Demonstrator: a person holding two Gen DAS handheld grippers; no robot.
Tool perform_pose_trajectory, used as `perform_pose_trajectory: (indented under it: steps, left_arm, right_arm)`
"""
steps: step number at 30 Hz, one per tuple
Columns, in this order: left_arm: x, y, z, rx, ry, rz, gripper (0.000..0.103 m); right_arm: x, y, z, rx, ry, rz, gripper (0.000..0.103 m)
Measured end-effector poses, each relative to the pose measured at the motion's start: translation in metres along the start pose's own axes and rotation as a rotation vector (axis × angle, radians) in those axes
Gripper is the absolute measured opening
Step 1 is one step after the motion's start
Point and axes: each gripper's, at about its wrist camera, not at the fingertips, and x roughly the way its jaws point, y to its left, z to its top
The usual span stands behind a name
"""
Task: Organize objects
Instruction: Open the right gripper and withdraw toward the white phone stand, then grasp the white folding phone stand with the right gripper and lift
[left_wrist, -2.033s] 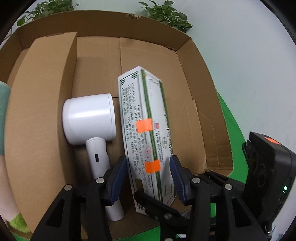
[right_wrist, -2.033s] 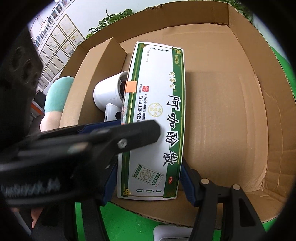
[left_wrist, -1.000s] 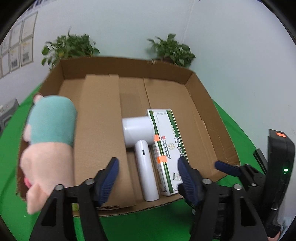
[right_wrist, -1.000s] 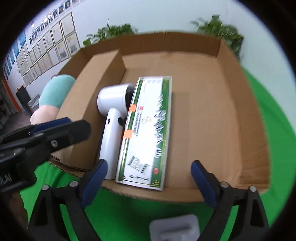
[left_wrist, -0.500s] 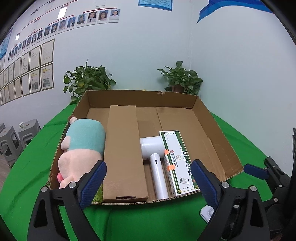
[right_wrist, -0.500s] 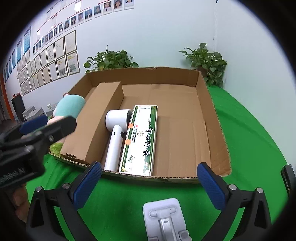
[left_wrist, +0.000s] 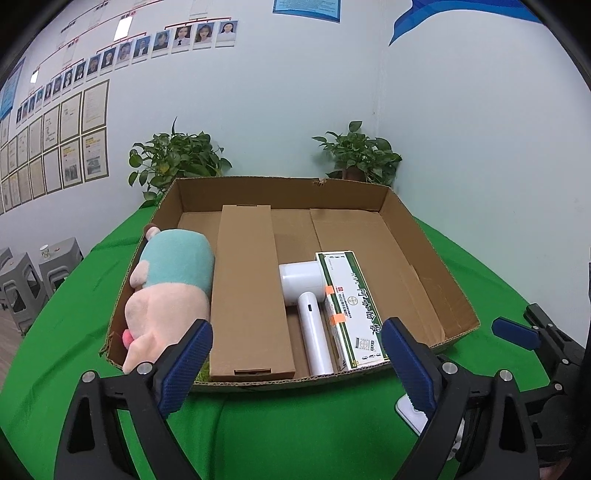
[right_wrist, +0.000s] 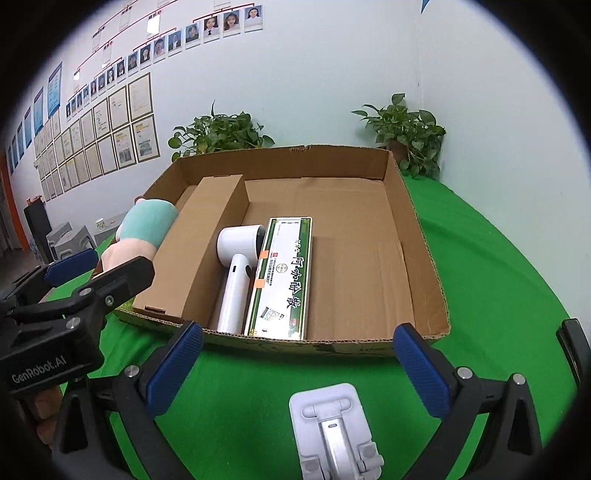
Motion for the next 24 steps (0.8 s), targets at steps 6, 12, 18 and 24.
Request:
perform_pose_trajectory:
  steps: [6, 12, 18, 24]
  left_arm:
    - [0.005, -0.001, -0.016, -0.008, 0.114, -0.112, 0.093]
    - [0.027, -0.003, -0.065, -0.092, 0.300, -0.279, 0.093]
    - [0.041, -0.015, -0.085, -0.127, 0.387, -0.369, 0.091]
    - [0.042, -0.015, -0.089, -0.162, 0.405, -0.402, 0.089]
  right_arm:
    - [-0.003, -0.008, -0.013, 0.001, 0.036, 0.056, 0.102]
    - [0.018, -0.024, -0.065, -0.012, 0.210, 0.046, 0.102]
    - [0.029, -0.024, -0.080, -0.070, 0.286, 0.046, 0.098]
    - [0.028, -0.017, -0.091, -0.102, 0.323, 0.014, 0.070]
